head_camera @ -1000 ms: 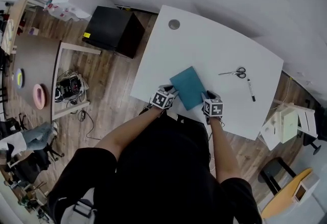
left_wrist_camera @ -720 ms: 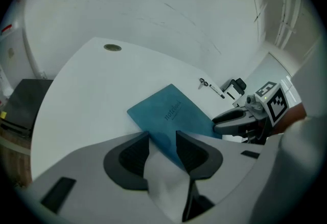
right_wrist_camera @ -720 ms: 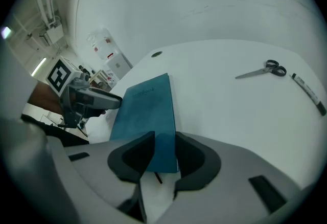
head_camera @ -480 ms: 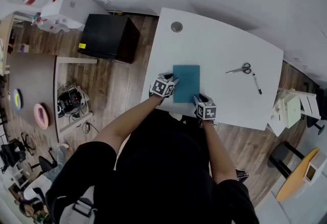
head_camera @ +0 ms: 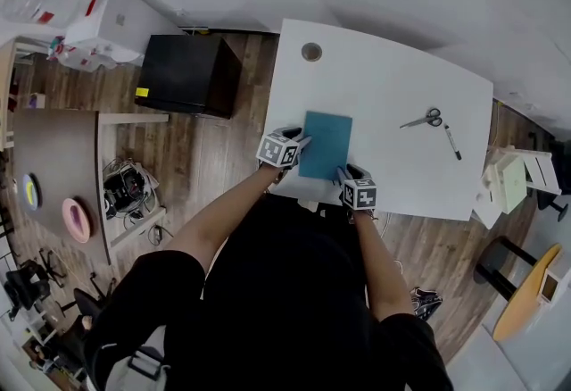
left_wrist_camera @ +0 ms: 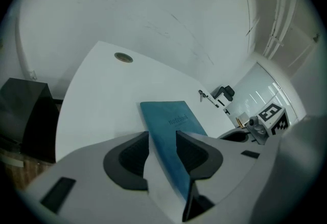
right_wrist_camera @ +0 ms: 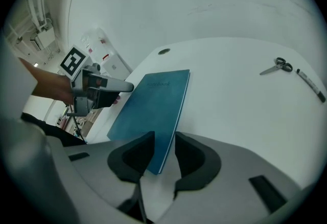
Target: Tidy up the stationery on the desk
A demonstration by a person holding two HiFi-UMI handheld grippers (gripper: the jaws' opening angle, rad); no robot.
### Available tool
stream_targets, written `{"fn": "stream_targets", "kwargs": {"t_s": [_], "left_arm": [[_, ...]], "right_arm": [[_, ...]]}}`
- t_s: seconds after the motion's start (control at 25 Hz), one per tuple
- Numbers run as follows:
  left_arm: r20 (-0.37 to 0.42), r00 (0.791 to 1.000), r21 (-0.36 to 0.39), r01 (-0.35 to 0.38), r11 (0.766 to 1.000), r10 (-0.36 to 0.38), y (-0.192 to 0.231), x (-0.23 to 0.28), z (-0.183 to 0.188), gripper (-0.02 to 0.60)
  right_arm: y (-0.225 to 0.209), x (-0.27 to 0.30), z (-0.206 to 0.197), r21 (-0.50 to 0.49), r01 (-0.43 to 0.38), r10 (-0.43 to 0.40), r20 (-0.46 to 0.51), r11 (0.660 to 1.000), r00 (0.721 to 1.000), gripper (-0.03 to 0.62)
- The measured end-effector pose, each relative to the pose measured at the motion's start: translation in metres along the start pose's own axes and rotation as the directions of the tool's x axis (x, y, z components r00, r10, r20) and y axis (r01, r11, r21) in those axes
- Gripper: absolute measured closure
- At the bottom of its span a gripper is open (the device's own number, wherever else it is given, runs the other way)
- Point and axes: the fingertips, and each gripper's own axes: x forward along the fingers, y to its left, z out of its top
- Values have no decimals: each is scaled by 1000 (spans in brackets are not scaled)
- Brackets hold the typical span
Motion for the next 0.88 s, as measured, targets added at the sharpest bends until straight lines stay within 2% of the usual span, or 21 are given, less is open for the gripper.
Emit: {"fn": "stream_targets", "kwargs": {"t_s": [0.2, 0.36, 0.52, 0.72, 0.88], "left_arm": [[-12, 999, -18, 37, 999, -37, -9, -11, -13, 425], [-51, 996, 23, 68, 997, -67, -20, -6, -33, 425], [-71, 996, 31, 49, 998, -47, -15, -10, -40, 425], [-38, 999, -3, 20, 1000, -20, 3, -18, -34, 425], [-9, 1000, -35, -16, 999, 16, 25, -33, -29, 425]], "right_arm": [[-11, 4, 22, 26, 34, -35, 35, 999, 999, 461], [-8, 14, 28, -8, 34, -34, 15, 999, 999, 461], [3, 20, 33, -12, 33, -33, 8, 999, 999, 461], [20, 29, 38, 1, 16, -16, 9, 1000, 1000, 461], [42, 41, 46, -25, -9, 9, 2, 1000, 1000, 461]]}}
